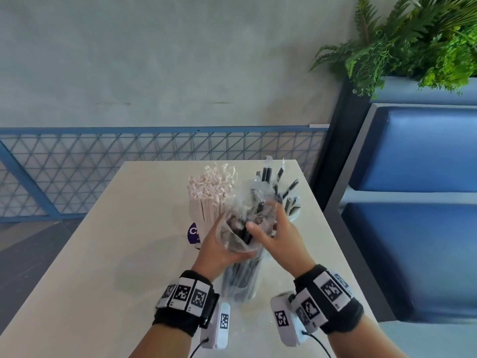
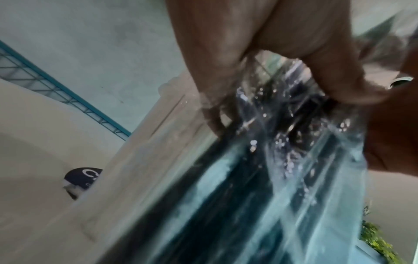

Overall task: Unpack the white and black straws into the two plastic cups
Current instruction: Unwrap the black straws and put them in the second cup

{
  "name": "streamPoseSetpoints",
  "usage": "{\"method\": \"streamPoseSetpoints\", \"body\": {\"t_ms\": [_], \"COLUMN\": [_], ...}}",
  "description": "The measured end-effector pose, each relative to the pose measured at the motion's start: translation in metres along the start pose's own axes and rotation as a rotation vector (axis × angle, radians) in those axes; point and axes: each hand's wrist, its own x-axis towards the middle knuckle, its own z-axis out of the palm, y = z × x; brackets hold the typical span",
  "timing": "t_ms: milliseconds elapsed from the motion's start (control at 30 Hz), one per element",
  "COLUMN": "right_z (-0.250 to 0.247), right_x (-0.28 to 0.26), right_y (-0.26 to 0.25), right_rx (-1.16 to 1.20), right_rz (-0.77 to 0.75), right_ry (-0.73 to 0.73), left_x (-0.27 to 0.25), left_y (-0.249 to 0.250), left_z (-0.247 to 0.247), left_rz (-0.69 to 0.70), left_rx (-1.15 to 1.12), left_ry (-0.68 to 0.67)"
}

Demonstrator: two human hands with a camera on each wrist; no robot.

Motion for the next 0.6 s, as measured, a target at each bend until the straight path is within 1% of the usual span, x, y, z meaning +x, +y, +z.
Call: {"method": "streamPoseSetpoints", "body": {"t_ms": [67, 133, 233, 300, 367, 467, 500, 533, 567, 600], "right_z": [0.003, 0.004, 0.008, 0.013, 0.018, 0.022, 0.022, 0.022, 0.023, 0.022], "right_x": [-0.005, -0.009, -0.011, -0.012, -0.014, -0.018, -0.02, -0.022, -0.024, -0.023], "right_y": [0.001, 0.002, 0.012, 0.026, 0.038, 0.043, 0.041, 0.038, 0.035, 0.032], "right_rx": [0.082, 0.076, 0.016, 0.017, 0.019, 0.024, 0.036, 0.059, 0.08, 0.082], "right_rz": [-0.011, -0.002, 0.001, 0.008, 0.04, 0.079, 0.079, 0.064, 0.016, -0.064], "right_ry": [-0.096, -0.15, -0.151, -0.142, -0.141, -0.151, -0.136, -0.066, 0.056, 0.191], "left_x": [0.0, 0.001, -0.001, -0.001, -0.001, -0.001, -0.001, -0.001, -0.001, 0.0], "left_y": [-0.001, -0.003, 0.001, -0.002, -0.006, -0.012, -0.013, -0.014, -0.014, -0.015], "left_z": [0.0, 0.001, 0.004, 0.006, 0.006, 0.008, 0.008, 0.008, 0.007, 0.006], "left_rz": [-0.017, -0.027, -0.073, -0.1, -0.098, -0.102, -0.108, -0.107, -0.112, -0.115], "left_rx": [0.056, 0.077, 0.085, 0.075, 0.077, 0.08, 0.073, 0.069, 0.067, 0.064], "left_ry": [-0.024, -0.03, -0.039, -0.053, -0.071, -0.076, -0.077, -0.078, -0.085, -0.091]}}
